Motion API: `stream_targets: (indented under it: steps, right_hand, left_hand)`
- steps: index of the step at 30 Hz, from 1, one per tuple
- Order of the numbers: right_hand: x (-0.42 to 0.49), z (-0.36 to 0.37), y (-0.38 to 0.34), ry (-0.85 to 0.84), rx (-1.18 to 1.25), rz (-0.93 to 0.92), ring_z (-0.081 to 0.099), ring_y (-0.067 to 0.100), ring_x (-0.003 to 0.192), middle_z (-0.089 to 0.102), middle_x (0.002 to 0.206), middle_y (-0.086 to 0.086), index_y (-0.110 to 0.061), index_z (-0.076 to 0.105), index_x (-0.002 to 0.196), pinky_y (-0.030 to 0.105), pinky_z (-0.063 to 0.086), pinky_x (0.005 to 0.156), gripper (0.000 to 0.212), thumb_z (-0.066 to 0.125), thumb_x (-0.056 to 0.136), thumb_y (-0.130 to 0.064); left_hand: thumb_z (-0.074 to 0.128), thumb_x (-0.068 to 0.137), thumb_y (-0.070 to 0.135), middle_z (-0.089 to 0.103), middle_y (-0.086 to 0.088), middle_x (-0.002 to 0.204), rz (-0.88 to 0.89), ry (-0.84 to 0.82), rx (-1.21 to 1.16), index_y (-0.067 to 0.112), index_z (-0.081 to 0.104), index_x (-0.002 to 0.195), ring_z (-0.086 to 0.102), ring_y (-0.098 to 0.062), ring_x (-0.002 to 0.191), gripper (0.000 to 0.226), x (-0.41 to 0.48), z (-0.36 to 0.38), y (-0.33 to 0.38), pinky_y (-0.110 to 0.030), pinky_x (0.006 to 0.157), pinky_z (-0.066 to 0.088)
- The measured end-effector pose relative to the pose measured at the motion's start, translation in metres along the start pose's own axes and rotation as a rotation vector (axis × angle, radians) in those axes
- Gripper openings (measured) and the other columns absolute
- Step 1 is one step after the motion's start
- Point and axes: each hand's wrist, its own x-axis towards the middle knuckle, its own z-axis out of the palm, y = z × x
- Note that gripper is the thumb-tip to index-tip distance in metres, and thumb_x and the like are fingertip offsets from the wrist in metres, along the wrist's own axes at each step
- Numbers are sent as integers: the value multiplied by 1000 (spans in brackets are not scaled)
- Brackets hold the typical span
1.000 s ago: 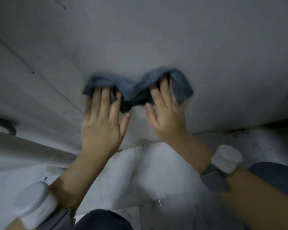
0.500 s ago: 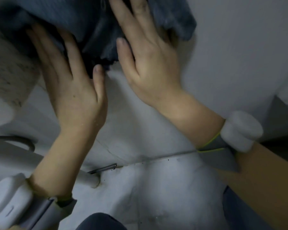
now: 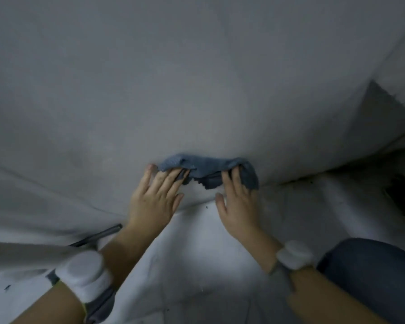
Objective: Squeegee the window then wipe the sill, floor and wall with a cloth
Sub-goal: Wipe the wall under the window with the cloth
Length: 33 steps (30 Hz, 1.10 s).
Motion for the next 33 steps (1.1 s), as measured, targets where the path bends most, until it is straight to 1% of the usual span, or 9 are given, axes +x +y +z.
stream_targets:
  steps: [4,6,8,11,14,16,23,28,33]
  right_hand:
    - [-16,48,16,-129,102,127,34,38,133,26,151,18,-11,34,137,52,33,104,57,36,87,-38]
    - [-20,57,24,-191,132,208,25,35,138,12,155,15,-12,26,141,51,27,108,57,42,92,-34]
    - [-19,52,33,-231,164,298,20,31,140,-1,157,9,-14,16,146,47,24,110,59,38,96,-35]
    - [-11,37,37,-149,266,323,14,30,142,-4,157,9,-12,9,147,45,17,115,62,38,96,-32]
    - [13,-3,28,21,404,305,10,30,143,-4,157,8,-11,4,147,40,14,117,65,41,96,-28]
    - [30,-35,20,177,428,248,7,27,143,-2,155,3,-10,5,147,37,8,117,64,36,95,-31]
    - [126,-193,-85,671,422,-213,-6,8,144,15,153,10,-16,16,142,22,2,117,53,37,94,-27]
    - [164,-308,-189,821,354,-407,31,21,134,21,151,2,-12,35,140,35,33,104,59,47,83,-21]
    - [166,-318,-205,817,293,-421,34,19,132,25,153,3,-16,30,143,37,45,97,58,45,87,-20]
  left_hand:
    - [22,100,36,44,2,140,187,-275,157,18,37,133,49,-16,126,41,-8,30,37,-43,116,-17]
    - [16,102,39,-13,1,145,263,-314,235,28,-6,137,11,-12,143,43,-2,36,58,-49,95,-41]
    - [5,103,37,-37,-4,130,257,-467,170,19,-29,132,-15,-19,142,48,9,27,78,-48,82,-48]
    - [10,102,39,-25,-2,143,178,-358,146,12,-9,145,-1,-19,145,53,20,14,80,-48,93,-42]
    - [28,95,39,45,4,143,7,-49,9,14,38,137,39,-17,131,49,42,-18,65,-43,116,-16]
    - [28,93,38,57,0,132,-61,-4,-76,12,44,134,39,-18,124,51,58,-49,49,-41,117,-5]
    - [40,92,36,56,-19,129,-296,373,-180,10,43,137,38,-29,121,52,96,-185,-74,-42,117,4]
    - [36,92,39,34,-31,143,-524,593,-99,6,29,144,31,-41,131,62,114,-285,-177,-49,111,16]
    - [28,95,44,33,-34,141,-519,575,-142,1,30,142,27,-43,131,64,113,-294,-190,-53,106,21]
